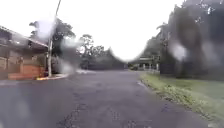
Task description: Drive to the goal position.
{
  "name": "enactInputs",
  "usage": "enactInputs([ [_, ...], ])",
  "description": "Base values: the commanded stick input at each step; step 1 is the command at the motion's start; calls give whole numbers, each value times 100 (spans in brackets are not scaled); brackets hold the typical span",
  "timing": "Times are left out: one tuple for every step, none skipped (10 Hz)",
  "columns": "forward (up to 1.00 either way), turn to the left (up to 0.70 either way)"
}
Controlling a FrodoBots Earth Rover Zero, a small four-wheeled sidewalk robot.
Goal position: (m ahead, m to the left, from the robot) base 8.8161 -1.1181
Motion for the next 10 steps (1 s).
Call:
enactInputs([
  [70, 2],
  [70, 2],
  [70, 2],
  [70, 2],
  [70, 2],
  [70, 2],
  [70, 2],
  [70, 2],
  [70, 2],
  [70, 2],
])
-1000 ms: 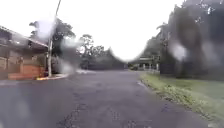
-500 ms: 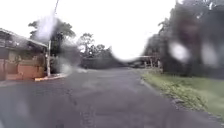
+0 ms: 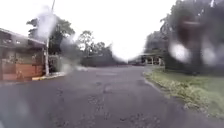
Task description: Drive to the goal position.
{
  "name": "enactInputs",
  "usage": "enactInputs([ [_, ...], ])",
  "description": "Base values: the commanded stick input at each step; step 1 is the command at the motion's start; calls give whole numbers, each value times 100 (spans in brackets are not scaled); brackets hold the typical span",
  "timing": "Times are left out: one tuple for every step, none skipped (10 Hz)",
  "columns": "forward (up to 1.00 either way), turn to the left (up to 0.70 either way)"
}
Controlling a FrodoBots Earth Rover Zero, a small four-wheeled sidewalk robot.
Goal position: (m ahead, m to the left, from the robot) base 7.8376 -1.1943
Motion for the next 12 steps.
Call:
enactInputs([
  [70, 2],
  [70, 2],
  [70, 2],
  [70, 2],
  [70, 2],
  [70, 2],
  [70, 2],
  [70, -5],
  [70, -33],
  [70, -33],
  [70, -33],
  [70, -33],
])
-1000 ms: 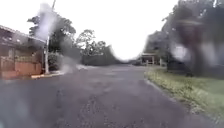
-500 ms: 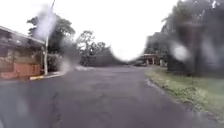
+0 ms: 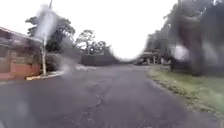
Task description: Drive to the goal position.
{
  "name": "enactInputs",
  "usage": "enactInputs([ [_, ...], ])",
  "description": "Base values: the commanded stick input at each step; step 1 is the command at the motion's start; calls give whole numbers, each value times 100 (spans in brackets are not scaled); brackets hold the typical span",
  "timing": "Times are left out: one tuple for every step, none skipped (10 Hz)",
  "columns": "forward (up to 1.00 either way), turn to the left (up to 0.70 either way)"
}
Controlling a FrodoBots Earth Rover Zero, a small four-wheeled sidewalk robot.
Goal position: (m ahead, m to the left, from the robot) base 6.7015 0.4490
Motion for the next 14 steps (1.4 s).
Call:
enactInputs([
  [70, -33],
  [70, -33],
  [70, -32],
  [70, -3],
  [70, 2],
  [70, 2],
  [70, 2],
  [70, 2],
  [70, 2],
  [70, 2],
  [70, 2],
  [70, 2],
  [70, 2],
  [70, 2],
])
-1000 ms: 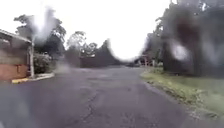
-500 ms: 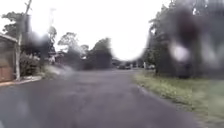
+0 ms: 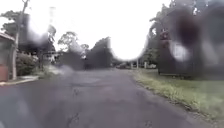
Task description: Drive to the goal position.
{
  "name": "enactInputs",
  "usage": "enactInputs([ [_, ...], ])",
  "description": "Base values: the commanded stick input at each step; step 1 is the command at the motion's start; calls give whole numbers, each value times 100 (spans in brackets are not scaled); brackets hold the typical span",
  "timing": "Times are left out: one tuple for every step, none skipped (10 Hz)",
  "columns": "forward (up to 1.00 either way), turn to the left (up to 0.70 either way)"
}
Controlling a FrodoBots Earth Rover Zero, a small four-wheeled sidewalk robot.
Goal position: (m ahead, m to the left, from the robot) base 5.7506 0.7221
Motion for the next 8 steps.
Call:
enactInputs([
  [70, 2],
  [70, 2],
  [70, 2],
  [70, 20],
  [70, 37],
  [70, 37],
  [70, 37],
  [70, 37],
])
